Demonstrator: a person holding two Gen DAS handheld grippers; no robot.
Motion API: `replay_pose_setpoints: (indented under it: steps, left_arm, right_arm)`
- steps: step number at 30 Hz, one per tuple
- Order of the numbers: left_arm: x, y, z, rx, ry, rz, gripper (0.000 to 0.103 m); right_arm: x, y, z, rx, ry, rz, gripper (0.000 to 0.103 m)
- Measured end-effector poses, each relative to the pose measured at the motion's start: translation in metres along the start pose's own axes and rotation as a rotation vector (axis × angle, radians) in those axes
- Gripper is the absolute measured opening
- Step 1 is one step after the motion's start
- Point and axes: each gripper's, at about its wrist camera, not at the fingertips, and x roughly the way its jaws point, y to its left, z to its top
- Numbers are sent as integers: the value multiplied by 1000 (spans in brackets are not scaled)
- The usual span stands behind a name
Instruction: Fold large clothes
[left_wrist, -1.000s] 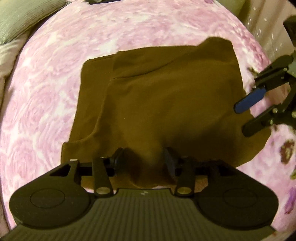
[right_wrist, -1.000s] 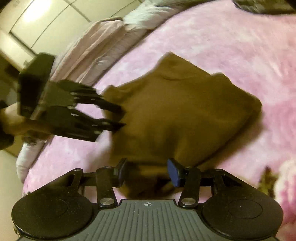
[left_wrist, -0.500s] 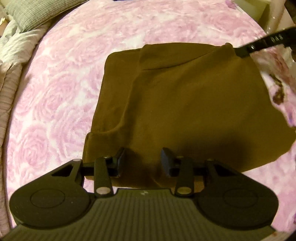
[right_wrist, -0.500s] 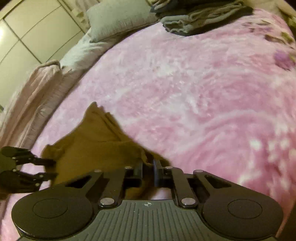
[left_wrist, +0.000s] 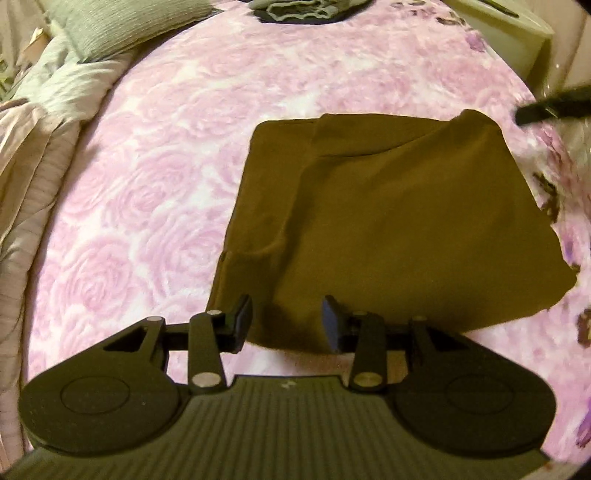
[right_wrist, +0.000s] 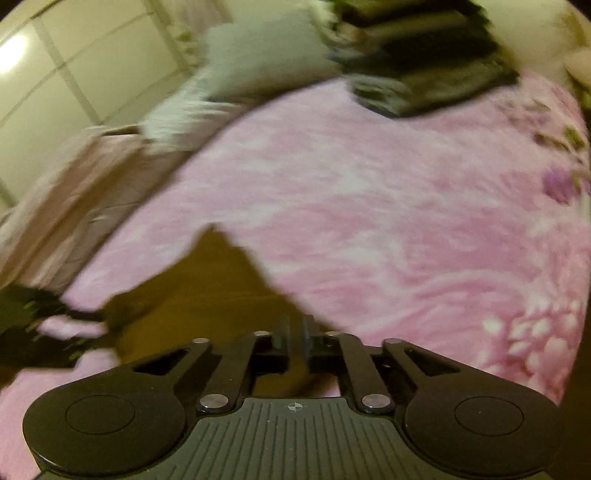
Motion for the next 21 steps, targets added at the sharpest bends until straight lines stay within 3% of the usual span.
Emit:
replay_pose_setpoints:
  steps: [2,5,7,9,15,16,18,21]
  left_arm:
    - [6,0,-1,9,-1,6,36]
    - [22,4,-6,-8,7,6,36]
    - [36,6,-15,-6,27,15,37]
    - [44,9,-24,-6,8,9,38]
    - [21,20,-29,-51,13,47,36]
    - [13,20,-30,-43,11,52,36]
    - [-5,18,-30,-17,-8,63,36]
    - [-24,11,-31,17,-42,62,38]
  right_arm:
    - [-1,26,-17,-24,25,88,40]
    - [18,50,-49,-94,84,167,41]
    - [34,45,-68,-89,119,141,41]
    - [38,33,-83,-68,90,147,41]
    - [7,48,-86,-125,92,56,42]
    - [0,54,-84,-154,91,32,44]
    - [-14,78,-84,-267,84,-10,57]
    - [-15,118,-94,-489,103,-56,63]
